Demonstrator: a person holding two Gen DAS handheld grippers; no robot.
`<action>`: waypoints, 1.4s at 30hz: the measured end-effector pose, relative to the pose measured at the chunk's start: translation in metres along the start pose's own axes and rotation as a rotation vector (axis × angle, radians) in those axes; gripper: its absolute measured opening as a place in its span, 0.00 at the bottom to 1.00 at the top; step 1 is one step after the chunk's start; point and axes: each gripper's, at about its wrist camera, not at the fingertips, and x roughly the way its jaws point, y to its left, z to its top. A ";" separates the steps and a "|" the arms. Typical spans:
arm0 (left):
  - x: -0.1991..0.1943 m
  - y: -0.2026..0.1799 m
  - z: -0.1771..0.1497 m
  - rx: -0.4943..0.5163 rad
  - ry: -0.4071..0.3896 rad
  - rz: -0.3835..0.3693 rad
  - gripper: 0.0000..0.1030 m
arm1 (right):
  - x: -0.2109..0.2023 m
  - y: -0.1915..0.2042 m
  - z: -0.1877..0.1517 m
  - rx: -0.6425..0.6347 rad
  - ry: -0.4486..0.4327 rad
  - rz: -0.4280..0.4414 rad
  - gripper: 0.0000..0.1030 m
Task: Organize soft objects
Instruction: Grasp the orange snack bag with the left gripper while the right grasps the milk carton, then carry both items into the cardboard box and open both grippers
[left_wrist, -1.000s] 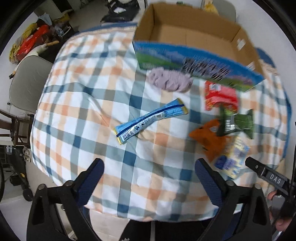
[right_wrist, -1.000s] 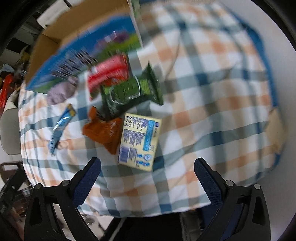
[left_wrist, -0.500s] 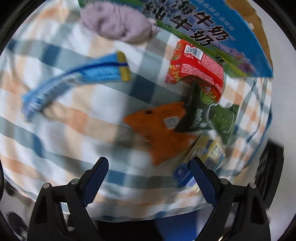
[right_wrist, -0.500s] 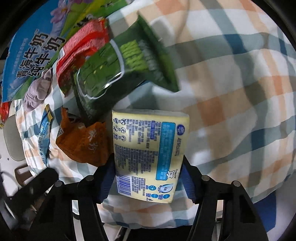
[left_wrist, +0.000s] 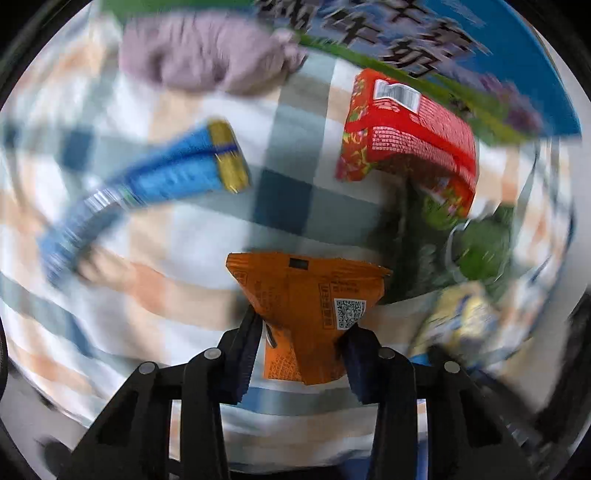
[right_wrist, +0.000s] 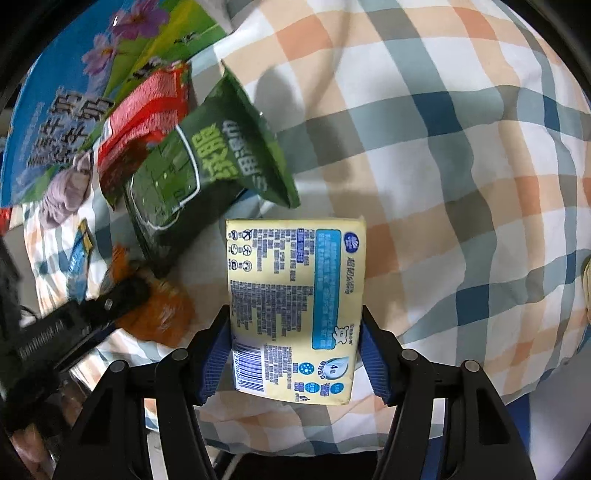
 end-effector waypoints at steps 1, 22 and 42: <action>0.001 -0.002 0.001 0.037 -0.014 0.047 0.37 | -0.002 0.008 0.009 -0.010 0.005 -0.008 0.64; 0.043 -0.022 0.018 0.123 -0.086 0.137 0.35 | 0.082 0.069 -0.001 -0.042 0.043 -0.074 0.64; -0.110 -0.032 -0.021 0.189 -0.288 0.007 0.32 | -0.015 0.135 -0.038 -0.163 -0.136 0.054 0.64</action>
